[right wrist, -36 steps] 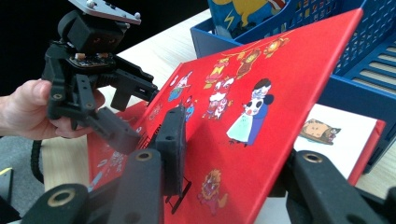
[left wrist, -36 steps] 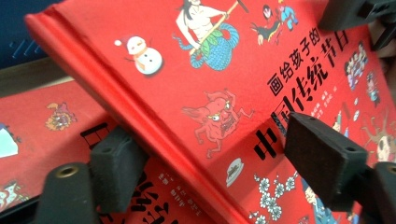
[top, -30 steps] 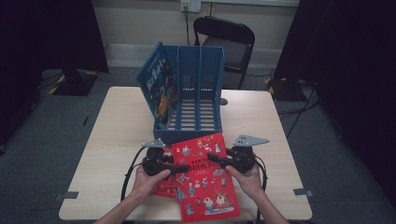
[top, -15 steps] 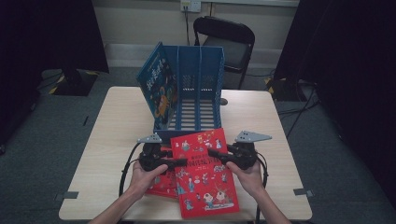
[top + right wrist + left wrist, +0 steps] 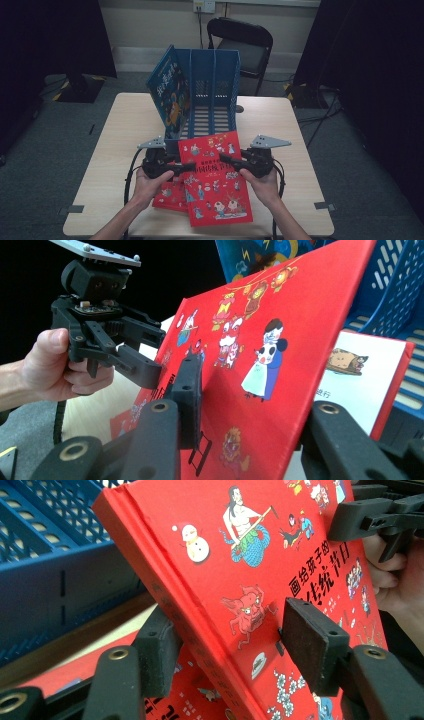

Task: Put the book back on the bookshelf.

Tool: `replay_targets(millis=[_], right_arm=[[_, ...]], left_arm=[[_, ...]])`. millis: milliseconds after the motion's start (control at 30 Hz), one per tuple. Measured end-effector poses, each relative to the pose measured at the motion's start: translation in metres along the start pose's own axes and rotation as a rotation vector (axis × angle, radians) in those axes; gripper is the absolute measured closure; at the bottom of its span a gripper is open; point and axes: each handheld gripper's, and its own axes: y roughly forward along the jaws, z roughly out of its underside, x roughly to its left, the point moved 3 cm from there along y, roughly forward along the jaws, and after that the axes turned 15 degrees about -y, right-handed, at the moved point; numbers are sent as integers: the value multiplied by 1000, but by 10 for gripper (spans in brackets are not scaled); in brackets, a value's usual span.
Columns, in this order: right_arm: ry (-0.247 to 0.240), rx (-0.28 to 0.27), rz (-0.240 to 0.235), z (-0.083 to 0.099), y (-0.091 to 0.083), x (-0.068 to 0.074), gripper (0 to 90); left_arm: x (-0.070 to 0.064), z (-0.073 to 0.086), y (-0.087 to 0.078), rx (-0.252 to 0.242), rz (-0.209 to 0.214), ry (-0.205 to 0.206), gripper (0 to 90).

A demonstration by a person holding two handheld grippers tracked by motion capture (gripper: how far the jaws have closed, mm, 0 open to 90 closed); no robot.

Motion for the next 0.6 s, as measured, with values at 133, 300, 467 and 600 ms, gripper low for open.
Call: replay_targets(millis=[133, 300, 467, 600], right_arm=[[-4, -26, 6, -8, -1, -2, 635], [-33, -16, 22, -19, 0, -2, 643], [-30, -31, 32, -23, 0, -4, 648], [-32, -61, 27, -31, 0, -5, 682]], left_arm=[[-4, -9, -6, -49, -7, 21, 463], [-4, -17, -7, -65, -16, 28, 463], [-6, -24, -10, -101, -6, 47, 485], [-8, -32, -13, -123, -1, 55, 492]])
